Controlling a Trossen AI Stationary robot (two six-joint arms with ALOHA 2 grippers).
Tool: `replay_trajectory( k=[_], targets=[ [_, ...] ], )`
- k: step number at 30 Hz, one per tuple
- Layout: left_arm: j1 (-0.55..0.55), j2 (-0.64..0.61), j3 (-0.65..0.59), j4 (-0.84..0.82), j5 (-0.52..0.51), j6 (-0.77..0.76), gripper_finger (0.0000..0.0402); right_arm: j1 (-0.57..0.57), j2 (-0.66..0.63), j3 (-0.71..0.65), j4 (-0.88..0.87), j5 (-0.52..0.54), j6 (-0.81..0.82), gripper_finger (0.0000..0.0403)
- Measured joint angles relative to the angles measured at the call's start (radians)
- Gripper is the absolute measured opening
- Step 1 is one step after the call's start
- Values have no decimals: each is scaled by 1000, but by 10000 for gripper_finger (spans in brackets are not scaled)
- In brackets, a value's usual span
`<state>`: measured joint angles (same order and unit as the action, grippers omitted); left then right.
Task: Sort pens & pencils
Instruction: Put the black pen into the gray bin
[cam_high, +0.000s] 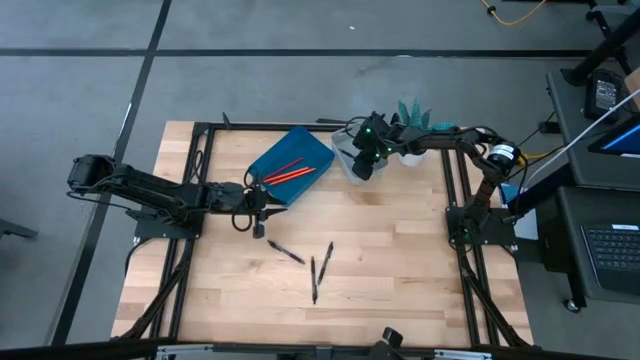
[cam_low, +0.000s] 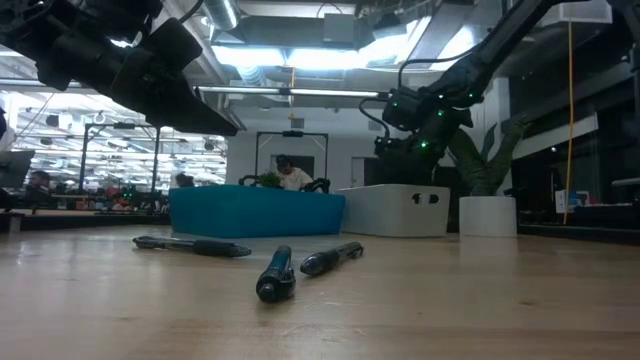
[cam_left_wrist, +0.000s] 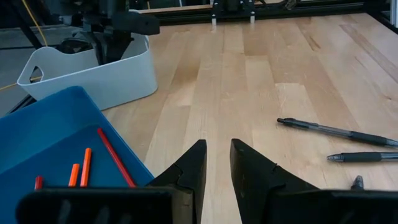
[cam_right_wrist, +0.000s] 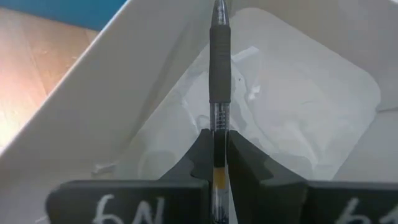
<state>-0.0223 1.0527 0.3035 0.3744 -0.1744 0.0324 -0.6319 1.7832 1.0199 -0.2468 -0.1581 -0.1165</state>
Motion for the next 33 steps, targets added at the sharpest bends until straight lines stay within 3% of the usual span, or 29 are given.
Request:
replay_trajectory(
  k=[4,12,20,33],
  targets=[
    [0,0,0,0,0,0,66,0,0,0,0,-2,0,30],
    [0,0,0,0,0,0,66,0,0,0,3,-2,4,91],
    [0,0,0,0,0,0,66,-4,-11,0,8,-1,32,92],
    [0,0,0,1,0,1,66,1,-240,0,-62,-2,56,91]
  ],
)
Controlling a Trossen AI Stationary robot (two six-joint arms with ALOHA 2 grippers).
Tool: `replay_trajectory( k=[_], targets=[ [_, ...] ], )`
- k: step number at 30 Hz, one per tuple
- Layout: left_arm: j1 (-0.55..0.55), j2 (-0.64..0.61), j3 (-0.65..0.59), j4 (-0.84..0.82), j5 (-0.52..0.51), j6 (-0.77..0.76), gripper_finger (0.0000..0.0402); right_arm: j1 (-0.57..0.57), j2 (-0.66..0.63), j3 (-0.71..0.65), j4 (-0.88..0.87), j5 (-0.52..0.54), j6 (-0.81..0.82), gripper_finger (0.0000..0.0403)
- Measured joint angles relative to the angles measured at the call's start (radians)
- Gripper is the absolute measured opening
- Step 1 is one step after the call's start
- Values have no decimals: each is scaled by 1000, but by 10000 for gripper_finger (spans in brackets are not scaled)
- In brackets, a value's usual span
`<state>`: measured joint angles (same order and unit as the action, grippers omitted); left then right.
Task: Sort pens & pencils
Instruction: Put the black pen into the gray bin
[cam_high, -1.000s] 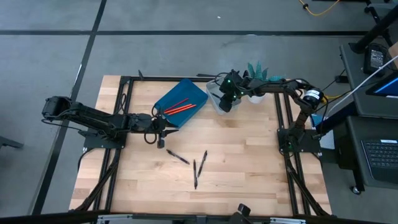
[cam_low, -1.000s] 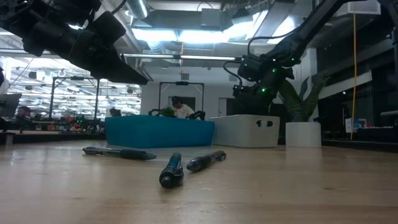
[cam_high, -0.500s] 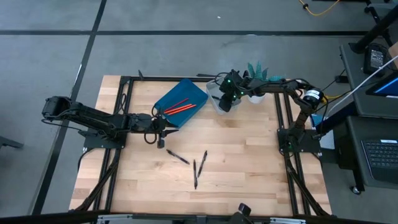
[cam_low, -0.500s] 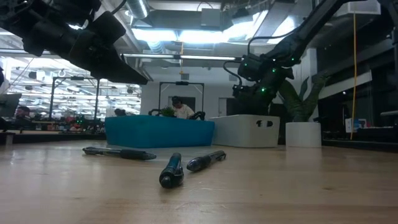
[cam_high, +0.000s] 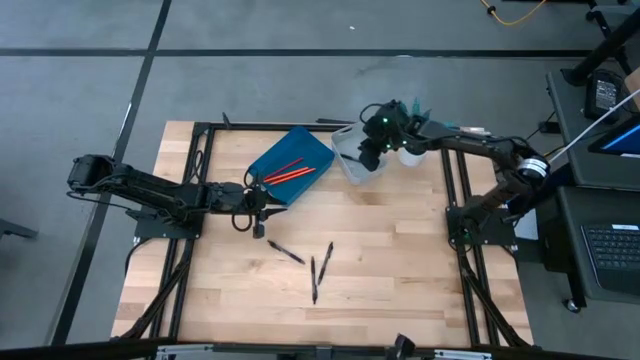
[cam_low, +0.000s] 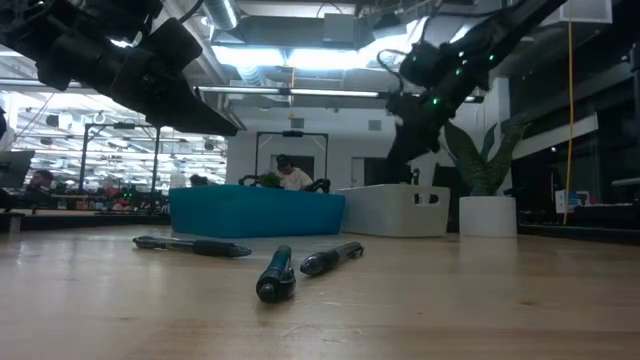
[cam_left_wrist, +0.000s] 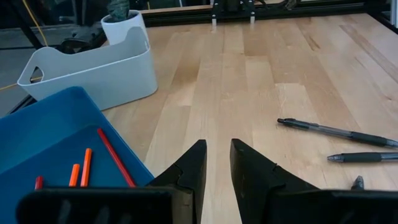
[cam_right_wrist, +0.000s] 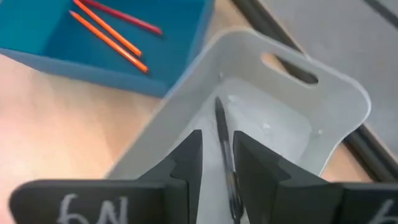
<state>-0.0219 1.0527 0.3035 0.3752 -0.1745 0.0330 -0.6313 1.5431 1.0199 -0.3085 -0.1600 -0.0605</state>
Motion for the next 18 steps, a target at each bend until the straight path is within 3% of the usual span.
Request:
replay_trajectory(
  k=[10,18],
  targets=[
    [0,0,0,0,0,-29,66,83,-129,-2,-8,1,26,92],
    [0,0,0,0,0,-31,66,138,-247,-102,89,63,27,92]
  ],
)
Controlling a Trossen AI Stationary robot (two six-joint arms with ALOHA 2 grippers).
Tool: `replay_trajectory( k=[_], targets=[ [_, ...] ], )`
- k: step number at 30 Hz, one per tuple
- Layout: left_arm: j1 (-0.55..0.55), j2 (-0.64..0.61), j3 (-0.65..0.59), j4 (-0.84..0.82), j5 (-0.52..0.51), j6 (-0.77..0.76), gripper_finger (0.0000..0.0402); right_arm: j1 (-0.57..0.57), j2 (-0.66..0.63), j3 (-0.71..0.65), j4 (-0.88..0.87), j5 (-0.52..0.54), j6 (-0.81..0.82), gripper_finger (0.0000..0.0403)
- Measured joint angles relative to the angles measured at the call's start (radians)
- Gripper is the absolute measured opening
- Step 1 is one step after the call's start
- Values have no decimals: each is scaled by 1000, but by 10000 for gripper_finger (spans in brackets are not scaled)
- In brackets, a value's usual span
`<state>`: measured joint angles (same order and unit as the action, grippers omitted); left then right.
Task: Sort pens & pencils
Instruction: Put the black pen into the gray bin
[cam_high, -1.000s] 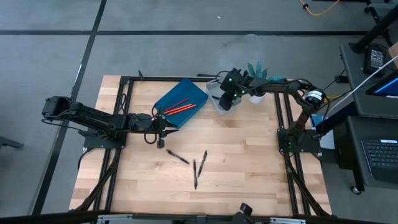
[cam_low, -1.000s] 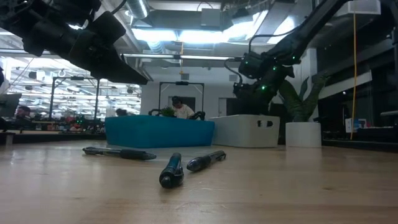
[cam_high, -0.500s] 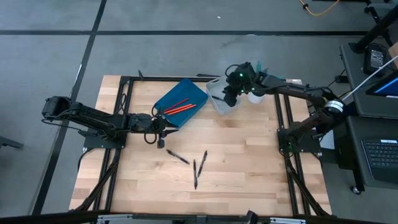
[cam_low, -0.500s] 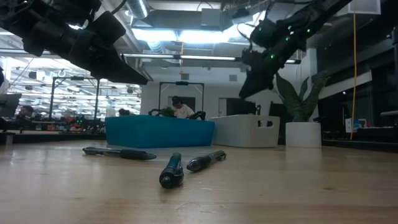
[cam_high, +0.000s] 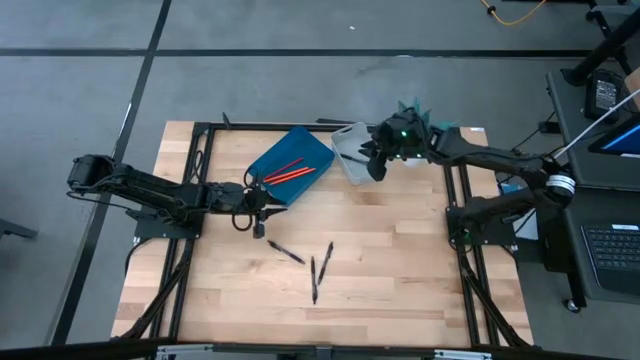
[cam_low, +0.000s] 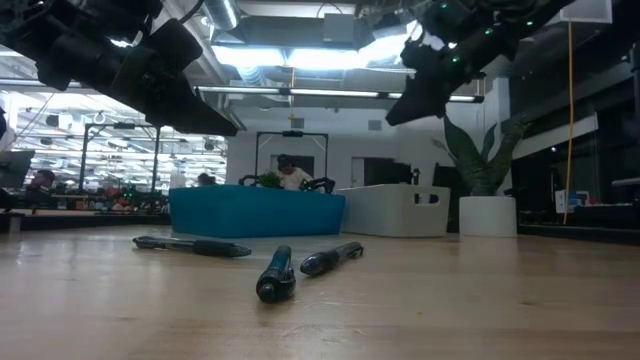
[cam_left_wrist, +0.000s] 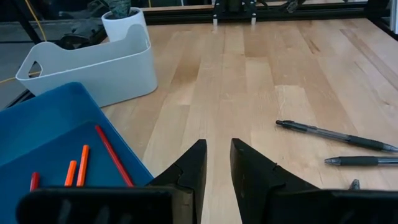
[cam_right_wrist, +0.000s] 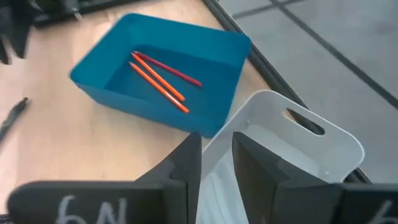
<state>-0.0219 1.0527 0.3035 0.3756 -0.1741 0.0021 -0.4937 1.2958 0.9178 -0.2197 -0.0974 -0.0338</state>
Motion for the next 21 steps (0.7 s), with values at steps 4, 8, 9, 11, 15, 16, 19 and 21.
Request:
replay_trajectory(
  k=[4,8,9,11,15,16,19,21],
  targets=[
    [0,0,0,0,0,0,66,23,-70,-80,74,-1,4,92],
    [0,0,0,10,0,0,66,60,-141,-184,190,0,6,92],
    [0,0,0,13,0,0,66,71,-157,-212,226,0,7,92],
    [0,0,0,21,0,0,66,90,-191,-267,288,-1,19,92],
    [0,0,0,27,0,0,66,117,-248,-361,390,-1,30,92],
    [0,0,0,27,0,0,66,122,-260,-379,406,-1,31,92],
    [0,0,0,29,0,0,66,146,-290,-427,448,0,32,92],
    [0,0,0,30,0,0,66,166,-301,-459,487,0,31,92]
  ],
)
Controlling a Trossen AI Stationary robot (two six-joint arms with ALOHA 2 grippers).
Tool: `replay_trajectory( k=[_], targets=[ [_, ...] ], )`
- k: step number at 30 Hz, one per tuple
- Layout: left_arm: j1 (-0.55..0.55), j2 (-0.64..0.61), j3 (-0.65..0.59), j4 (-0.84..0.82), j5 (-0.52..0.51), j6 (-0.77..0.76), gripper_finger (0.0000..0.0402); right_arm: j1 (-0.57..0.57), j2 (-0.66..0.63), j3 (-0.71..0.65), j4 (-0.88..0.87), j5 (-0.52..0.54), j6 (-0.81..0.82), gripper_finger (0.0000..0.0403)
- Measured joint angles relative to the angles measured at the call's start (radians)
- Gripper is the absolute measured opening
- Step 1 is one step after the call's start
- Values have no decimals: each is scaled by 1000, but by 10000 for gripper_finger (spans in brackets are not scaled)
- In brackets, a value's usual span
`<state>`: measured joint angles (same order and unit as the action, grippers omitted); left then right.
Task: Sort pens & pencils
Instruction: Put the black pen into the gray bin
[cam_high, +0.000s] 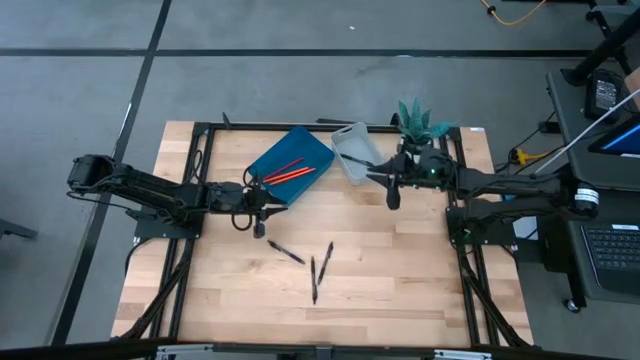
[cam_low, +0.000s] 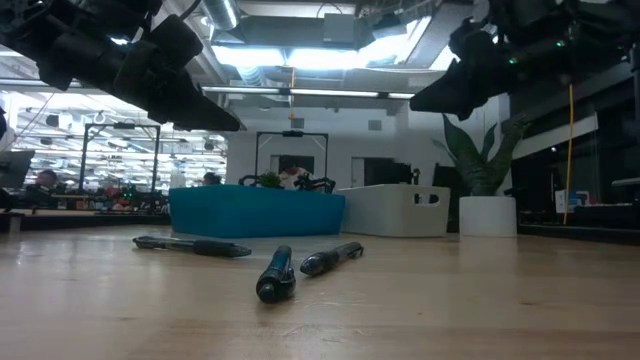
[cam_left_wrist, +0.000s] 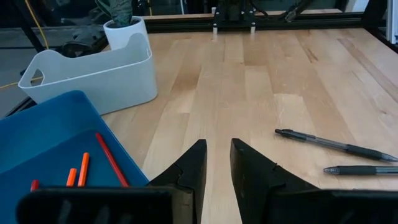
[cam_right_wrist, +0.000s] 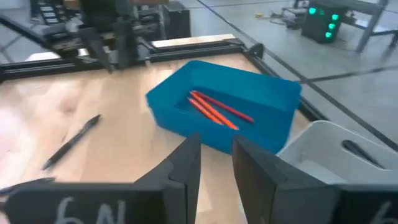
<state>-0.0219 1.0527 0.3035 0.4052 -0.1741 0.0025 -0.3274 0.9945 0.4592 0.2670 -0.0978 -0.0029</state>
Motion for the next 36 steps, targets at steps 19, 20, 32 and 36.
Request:
replay_trajectory(
  k=[19,20,32,36],
  targets=[
    [0,0,0,0,0,-2,66,246,16,-87,123,-10,29,92],
    [0,0,0,0,0,-2,66,260,27,-87,131,-10,29,92],
    [-1,0,0,-1,0,-21,66,347,220,-44,224,-9,24,92],
    [-1,0,0,-4,0,-23,66,370,282,-2,224,-9,18,92]
  ],
)
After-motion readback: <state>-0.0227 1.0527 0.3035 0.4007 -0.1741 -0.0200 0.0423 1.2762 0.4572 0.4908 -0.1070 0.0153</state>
